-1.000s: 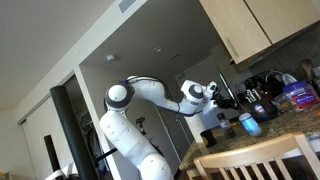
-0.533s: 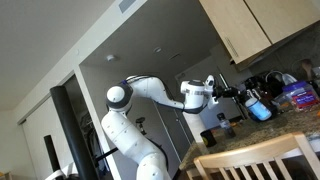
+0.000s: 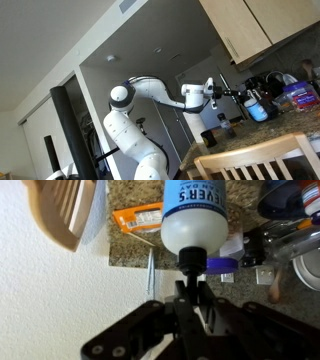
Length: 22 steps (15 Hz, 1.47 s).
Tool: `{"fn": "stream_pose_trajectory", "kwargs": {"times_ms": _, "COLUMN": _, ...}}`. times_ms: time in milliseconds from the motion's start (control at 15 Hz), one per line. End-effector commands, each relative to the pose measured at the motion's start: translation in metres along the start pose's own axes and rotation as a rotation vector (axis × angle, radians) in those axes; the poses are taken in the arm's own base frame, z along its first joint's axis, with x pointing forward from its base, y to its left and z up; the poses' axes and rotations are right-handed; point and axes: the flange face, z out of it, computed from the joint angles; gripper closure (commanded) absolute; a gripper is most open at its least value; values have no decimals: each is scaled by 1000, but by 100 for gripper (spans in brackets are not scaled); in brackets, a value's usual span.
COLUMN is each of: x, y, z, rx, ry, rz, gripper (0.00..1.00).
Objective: Move the pump bottle to the right side of the countertop
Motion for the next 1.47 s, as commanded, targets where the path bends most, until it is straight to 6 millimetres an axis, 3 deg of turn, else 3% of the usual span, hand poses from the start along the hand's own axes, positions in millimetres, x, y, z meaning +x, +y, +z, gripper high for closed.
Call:
{"fn": "stream_pose_trajectory", "kwargs": {"times_ms": 0, "x": 40, "y": 59, "z": 47, "rx": 149, "ry": -33, "rz": 73, "gripper": 96}}
{"fn": "stream_pose_trajectory", "kwargs": {"times_ms": 267, "x": 73, "y": 135, "z": 106, "rx": 113, "ry": -32, "rz": 80, "gripper": 96}}
{"fn": "stream_pose_trajectory", "kwargs": {"times_ms": 333, "x": 88, "y": 155, "z": 113, "rx": 57, "ry": -30, "rz": 83, "gripper": 58}}
{"fn": "stream_pose_trajectory", "kwargs": {"times_ms": 400, "x": 63, "y": 140, "z": 97, "rx": 82, "ry": -53, "rz": 99, "gripper": 57}}
{"fn": "stream_pose_trajectory", "kwargs": {"times_ms": 467, "x": 69, "y": 149, "z": 104, "rx": 70, "ry": -48, "rz": 99, "gripper": 76}}
{"fn": "stream_pose_trajectory", "kwargs": {"times_ms": 600, "x": 67, "y": 147, "z": 105, "rx": 73, "ry": -52, "rz": 102, "gripper": 61}}
{"fn": "stream_pose_trajectory", "kwargs": {"times_ms": 667, "x": 60, "y": 144, "z": 103, "rx": 66, "ry": -61, "rz": 83, "gripper": 83}}
{"fn": "stream_pose_trajectory", "kwargs": {"times_ms": 733, "x": 61, "y": 145, "z": 99, "rx": 59, "ry": -54, "rz": 79, "gripper": 82}}
{"fn": "stream_pose_trajectory", "kwargs": {"times_ms": 800, "x": 61, "y": 146, "z": 93, "rx": 47, "ry": -42, "rz": 69, "gripper": 34}}
{"fn": "stream_pose_trajectory", "kwargs": {"times_ms": 933, "x": 46, "y": 136, "z": 88, "rx": 61, "ry": -59, "rz": 27, "gripper": 37}}
{"fn": "stream_pose_trajectory", "kwargs": {"times_ms": 1000, "x": 60, "y": 139, "z": 98, "rx": 71, "ry": -43, "rz": 55, "gripper": 56}}
{"fn": "stream_pose_trajectory", "kwargs": {"times_ms": 1133, "x": 53, "y": 135, "z": 97, "rx": 76, "ry": -53, "rz": 41, "gripper": 42}}
{"fn": "stream_pose_trajectory", "kwargs": {"times_ms": 1200, "x": 25, "y": 117, "z": 102, "rx": 175, "ry": -104, "rz": 66, "gripper": 12}}
{"fn": "stream_pose_trajectory", "kwargs": {"times_ms": 1333, "x": 13, "y": 84, "z": 90, "rx": 255, "ry": -116, "rz": 51, "gripper": 10}}
{"fn": "stream_pose_trajectory", "kwargs": {"times_ms": 1400, "x": 1, "y": 61, "z": 79, "rx": 297, "ry": -132, "rz": 26, "gripper": 4}}
